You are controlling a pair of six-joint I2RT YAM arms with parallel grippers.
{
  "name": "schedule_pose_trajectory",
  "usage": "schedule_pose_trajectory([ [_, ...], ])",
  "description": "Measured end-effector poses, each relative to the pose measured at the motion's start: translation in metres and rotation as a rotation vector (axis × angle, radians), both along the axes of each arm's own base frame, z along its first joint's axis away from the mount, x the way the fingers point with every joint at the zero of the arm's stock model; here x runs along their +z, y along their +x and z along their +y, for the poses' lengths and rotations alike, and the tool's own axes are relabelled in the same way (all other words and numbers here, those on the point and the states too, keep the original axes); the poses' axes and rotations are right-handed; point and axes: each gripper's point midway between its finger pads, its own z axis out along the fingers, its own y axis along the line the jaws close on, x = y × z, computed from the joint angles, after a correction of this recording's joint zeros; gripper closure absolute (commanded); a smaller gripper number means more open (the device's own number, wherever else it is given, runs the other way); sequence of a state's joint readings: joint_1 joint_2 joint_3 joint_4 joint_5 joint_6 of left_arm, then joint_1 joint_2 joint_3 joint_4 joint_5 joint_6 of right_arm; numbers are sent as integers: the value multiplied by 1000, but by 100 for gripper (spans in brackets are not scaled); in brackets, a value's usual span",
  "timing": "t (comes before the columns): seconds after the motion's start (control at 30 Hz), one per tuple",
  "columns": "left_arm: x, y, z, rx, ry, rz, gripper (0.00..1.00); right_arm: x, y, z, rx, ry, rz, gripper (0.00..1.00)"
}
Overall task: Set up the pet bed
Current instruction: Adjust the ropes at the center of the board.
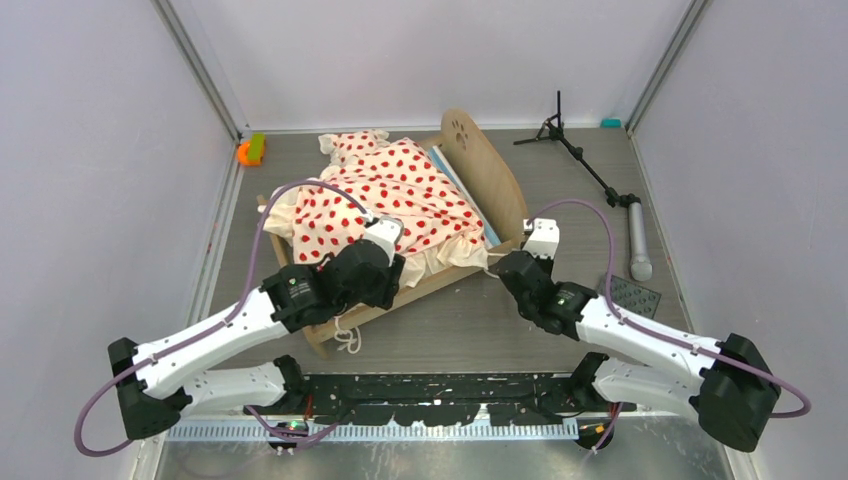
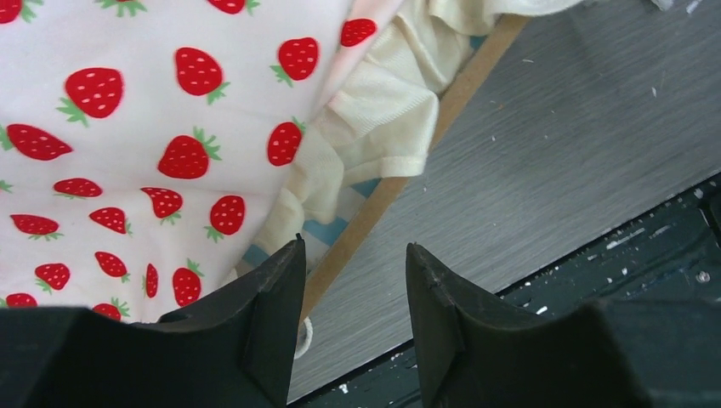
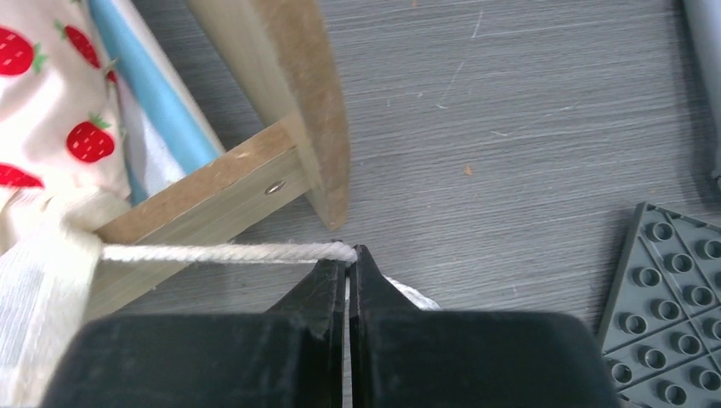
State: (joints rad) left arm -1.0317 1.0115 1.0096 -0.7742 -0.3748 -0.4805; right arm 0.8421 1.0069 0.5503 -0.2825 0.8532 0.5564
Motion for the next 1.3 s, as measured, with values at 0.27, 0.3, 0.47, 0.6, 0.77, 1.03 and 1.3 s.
schedule_pose_trajectory([
  [0.27,8,-27,-30,-157,-64,-14,58,6,13,-21,-105,19,2,100],
  [0.3,7,-31,-33,-173,-68,-15,59,7,14,-24,-114,22,3,100],
  [0.47,-20,-51,-37,-227,-40,19,64,9,19,-34,-149,40,7,100],
  [0.6,-44,-64,-32,-236,-5,60,65,11,25,-40,-173,57,11,100],
  [0.77,-65,-71,-27,-210,18,84,63,10,32,-48,-199,74,27,100],
  [1.03,-96,-64,-8,-55,26,88,60,16,27,-45,-163,110,25,100],
  [1.3,-111,-47,14,152,28,111,60,25,12,-27,-23,196,52,100],
])
